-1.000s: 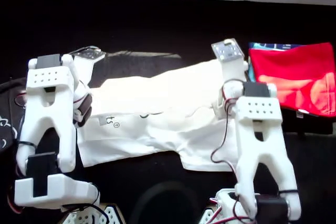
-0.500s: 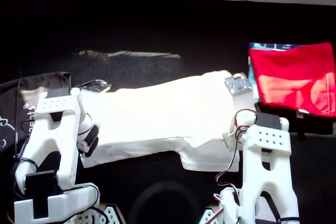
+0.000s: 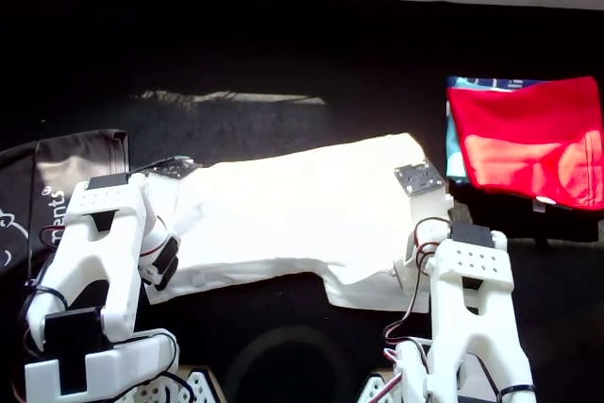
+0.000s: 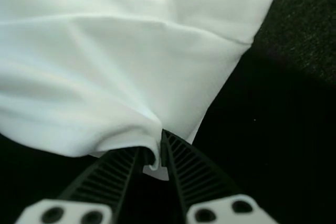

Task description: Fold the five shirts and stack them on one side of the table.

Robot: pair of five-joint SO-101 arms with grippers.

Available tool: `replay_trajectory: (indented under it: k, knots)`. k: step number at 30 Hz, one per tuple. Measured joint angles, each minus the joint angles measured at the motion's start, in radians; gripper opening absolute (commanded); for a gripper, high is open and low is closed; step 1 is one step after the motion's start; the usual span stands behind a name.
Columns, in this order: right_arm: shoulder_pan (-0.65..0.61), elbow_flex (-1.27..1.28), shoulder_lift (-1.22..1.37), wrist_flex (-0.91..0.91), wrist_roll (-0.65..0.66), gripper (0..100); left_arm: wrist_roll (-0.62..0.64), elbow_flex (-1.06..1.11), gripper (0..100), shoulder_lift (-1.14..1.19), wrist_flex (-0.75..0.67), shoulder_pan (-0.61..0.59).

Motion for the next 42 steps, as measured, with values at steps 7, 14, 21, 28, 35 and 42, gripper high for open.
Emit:
replay_trajectory:
  k: [7,14,21,28,35,42]
  knots:
    - [0.0,0.003,-0.002,0.037,0.0,0.6,0.0,0.0,1,0.0,0.0,0.0]
    - [0.0,0.003,-0.002,0.068,0.0,0.6,-0.005,0.0,1,-0.018,0.009,-0.002]
    - [0.0,0.003,-0.04,0.071,0.009,0.6,-0.006,0.002,1,-0.086,0.041,-0.006]
    - [0.002,0.003,-0.212,0.12,0.018,0.6,-0.006,0.002,1,-0.138,0.058,-0.006]
    - [0.0,0.075,-0.242,0.161,0.058,0.9,-0.006,0.002,1,-0.138,0.064,-0.006]
    - [0.0,0.11,-0.252,0.163,0.098,15.1,-0.006,0.002,16,-0.141,0.106,-0.006]
